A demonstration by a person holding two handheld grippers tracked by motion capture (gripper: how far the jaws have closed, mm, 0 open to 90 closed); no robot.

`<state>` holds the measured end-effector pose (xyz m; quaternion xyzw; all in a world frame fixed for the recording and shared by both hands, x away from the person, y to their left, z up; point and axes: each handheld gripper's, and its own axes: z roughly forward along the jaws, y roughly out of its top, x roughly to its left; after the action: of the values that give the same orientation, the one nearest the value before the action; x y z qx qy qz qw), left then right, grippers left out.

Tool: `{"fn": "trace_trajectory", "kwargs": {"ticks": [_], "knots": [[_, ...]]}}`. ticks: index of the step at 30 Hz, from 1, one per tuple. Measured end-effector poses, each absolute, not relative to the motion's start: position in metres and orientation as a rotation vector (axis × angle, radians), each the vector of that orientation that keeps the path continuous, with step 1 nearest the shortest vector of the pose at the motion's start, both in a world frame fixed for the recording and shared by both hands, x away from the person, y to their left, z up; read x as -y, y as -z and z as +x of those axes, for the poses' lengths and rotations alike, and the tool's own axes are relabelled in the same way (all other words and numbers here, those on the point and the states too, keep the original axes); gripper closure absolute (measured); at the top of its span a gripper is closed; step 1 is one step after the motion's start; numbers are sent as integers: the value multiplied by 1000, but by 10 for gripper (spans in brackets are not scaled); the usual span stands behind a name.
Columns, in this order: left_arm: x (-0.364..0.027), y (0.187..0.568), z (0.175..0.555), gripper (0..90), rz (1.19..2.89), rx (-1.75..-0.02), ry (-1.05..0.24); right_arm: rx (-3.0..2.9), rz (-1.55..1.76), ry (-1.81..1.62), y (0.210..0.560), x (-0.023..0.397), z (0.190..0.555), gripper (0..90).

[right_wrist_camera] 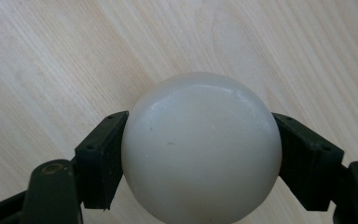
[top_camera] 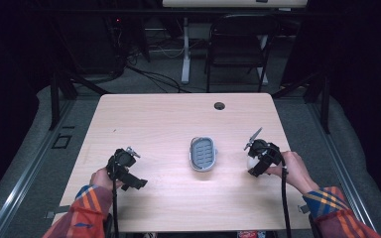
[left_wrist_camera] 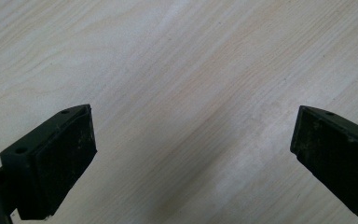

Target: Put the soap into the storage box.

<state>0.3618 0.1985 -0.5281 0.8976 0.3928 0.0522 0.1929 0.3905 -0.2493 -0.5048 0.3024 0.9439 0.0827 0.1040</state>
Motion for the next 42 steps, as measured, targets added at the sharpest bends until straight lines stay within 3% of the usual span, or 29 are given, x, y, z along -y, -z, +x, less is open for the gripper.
{"fn": "trace_trajectory", "kwargs": {"ticks": [42], "knots": [[-198,528,361,0,2523,-1098,-148,-2786,832,-266,495,215,417,240]]}}
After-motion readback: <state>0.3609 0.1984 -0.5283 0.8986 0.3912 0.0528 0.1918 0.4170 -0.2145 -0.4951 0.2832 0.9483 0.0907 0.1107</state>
